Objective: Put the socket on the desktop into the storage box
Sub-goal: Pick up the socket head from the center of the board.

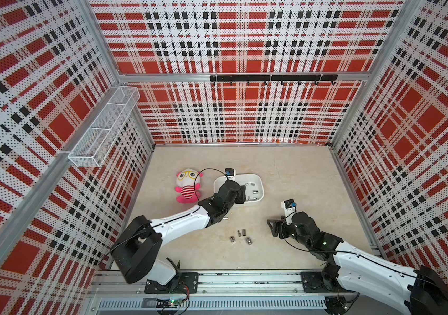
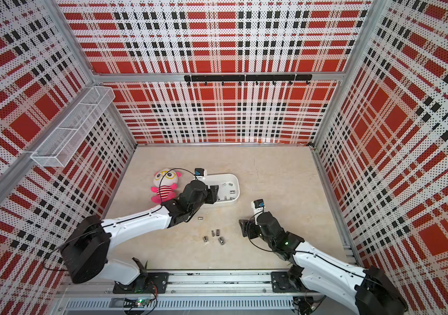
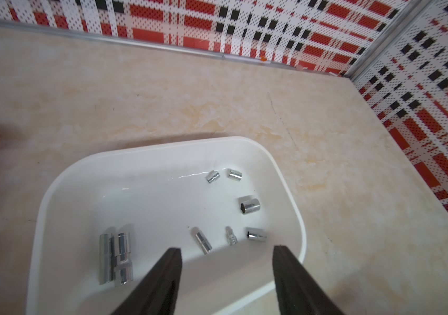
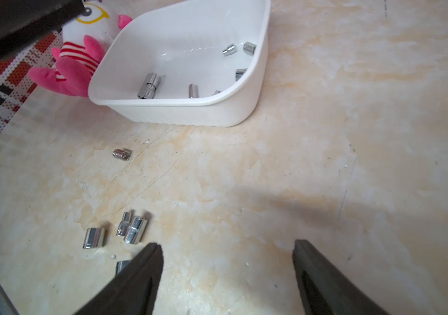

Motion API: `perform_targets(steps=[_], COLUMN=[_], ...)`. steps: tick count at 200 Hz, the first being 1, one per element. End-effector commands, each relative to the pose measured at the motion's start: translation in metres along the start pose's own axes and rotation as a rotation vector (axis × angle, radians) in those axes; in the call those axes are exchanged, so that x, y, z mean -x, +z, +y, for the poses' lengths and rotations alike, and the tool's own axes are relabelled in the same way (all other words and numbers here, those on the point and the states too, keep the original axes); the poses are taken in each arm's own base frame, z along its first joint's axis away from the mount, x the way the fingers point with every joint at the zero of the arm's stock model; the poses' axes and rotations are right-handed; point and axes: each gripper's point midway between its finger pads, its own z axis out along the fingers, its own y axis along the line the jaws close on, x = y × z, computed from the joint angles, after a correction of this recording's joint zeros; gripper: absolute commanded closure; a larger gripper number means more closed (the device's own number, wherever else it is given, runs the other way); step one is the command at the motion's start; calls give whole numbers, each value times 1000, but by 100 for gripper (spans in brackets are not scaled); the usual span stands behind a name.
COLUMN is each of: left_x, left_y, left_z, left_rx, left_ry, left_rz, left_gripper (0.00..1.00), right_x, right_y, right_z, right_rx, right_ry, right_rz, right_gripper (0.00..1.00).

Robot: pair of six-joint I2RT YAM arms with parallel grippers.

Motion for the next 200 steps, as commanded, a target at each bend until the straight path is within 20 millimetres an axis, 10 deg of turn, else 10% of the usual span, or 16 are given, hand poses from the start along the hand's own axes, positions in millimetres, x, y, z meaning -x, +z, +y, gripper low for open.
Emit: perform_targets(steps=[1,85,200], left_x=[-27,-123,-121], left_y=[-29,-46,-36], left_z=[-5,39,81], left_rx=[36,106,113], left_ry=[117,197,62], left_rz=[-9,127,173], left_gripper=[41,42,45], right_x=[7,-59,-84], right_y=[2,17,49], right_z=[28,86,98], right_rx=[60,112,28], right_ry=[-86,-302,-405], right_rz=[-4,179,276], right_gripper=[24,34,41])
